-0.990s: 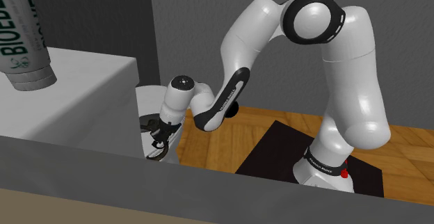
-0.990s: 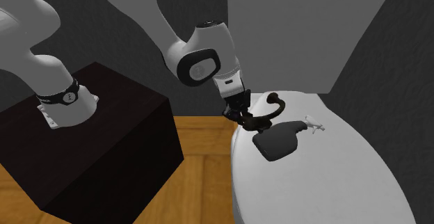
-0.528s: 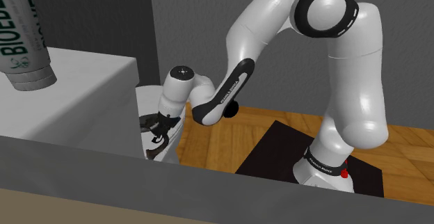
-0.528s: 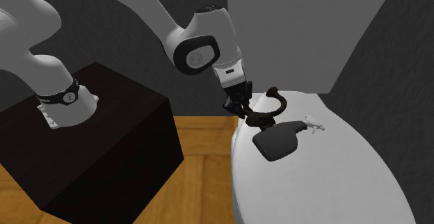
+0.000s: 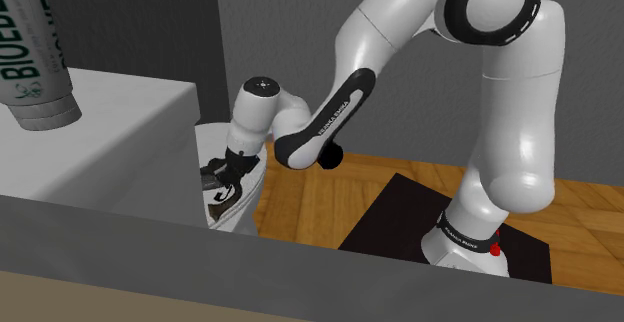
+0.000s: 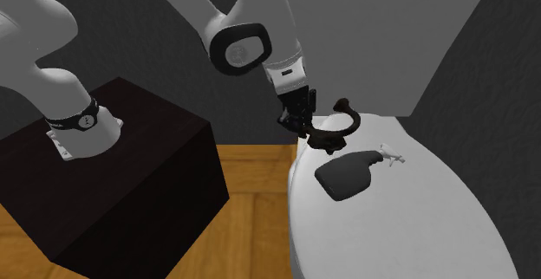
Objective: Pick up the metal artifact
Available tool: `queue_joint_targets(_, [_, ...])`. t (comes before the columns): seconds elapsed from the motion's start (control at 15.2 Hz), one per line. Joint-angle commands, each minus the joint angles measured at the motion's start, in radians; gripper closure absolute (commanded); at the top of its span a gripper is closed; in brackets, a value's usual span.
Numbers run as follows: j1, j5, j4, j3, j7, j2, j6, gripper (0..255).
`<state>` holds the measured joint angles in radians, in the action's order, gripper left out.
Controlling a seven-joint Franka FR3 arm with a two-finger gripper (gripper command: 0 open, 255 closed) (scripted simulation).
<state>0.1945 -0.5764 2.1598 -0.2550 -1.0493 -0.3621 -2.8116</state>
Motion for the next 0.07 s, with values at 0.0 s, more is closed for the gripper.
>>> queue_joint_targets(0.0, [-0.005,0.008,0.001,-0.006,0.008,0.007,0.005,255])
